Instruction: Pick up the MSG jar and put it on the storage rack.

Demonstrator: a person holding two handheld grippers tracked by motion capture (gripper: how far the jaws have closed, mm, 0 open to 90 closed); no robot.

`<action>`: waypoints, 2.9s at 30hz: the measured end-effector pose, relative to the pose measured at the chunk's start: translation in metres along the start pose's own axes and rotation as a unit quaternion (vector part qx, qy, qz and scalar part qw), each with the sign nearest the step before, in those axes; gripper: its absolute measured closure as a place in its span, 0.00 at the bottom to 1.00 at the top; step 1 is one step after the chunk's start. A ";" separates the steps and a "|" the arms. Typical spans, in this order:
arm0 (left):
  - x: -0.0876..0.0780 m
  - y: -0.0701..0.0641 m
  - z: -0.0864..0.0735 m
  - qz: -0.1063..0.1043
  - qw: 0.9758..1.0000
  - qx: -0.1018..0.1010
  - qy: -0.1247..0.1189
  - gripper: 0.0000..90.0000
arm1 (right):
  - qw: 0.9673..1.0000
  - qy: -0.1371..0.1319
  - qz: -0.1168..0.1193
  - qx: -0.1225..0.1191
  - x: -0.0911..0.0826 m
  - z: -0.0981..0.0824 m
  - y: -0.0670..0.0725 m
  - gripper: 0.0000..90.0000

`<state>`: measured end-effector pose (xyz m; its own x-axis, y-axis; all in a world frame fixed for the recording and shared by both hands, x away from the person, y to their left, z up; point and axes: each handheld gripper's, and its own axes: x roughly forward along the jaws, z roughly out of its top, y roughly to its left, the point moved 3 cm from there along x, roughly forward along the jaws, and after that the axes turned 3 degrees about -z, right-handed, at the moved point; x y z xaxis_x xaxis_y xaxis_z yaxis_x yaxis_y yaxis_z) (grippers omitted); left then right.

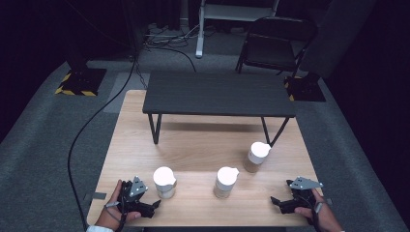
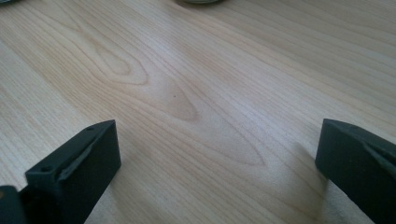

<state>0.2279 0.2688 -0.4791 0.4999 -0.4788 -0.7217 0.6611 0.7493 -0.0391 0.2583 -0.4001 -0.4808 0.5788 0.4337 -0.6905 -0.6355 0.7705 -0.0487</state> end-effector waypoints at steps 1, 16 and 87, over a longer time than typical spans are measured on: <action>0.000 0.000 0.000 0.001 1.000 -0.001 0.000 0.01 | 1.000 0.000 0.000 0.000 0.000 0.000 0.000 0.00; -0.007 -0.011 0.002 0.008 1.000 0.021 0.002 0.02 | 1.000 0.000 0.000 0.001 0.000 0.000 0.000 0.00; -0.003 -0.048 0.014 0.026 0.990 -0.059 -0.124 0.06 | 1.000 0.000 -0.004 0.004 0.000 0.000 0.001 0.00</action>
<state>0.2022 0.2277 -0.4659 0.6634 -0.5239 -0.5343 0.5680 0.8174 -0.0963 0.2575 -0.3988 -0.4808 0.5835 0.4273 -0.6906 -0.6271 0.7775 -0.0487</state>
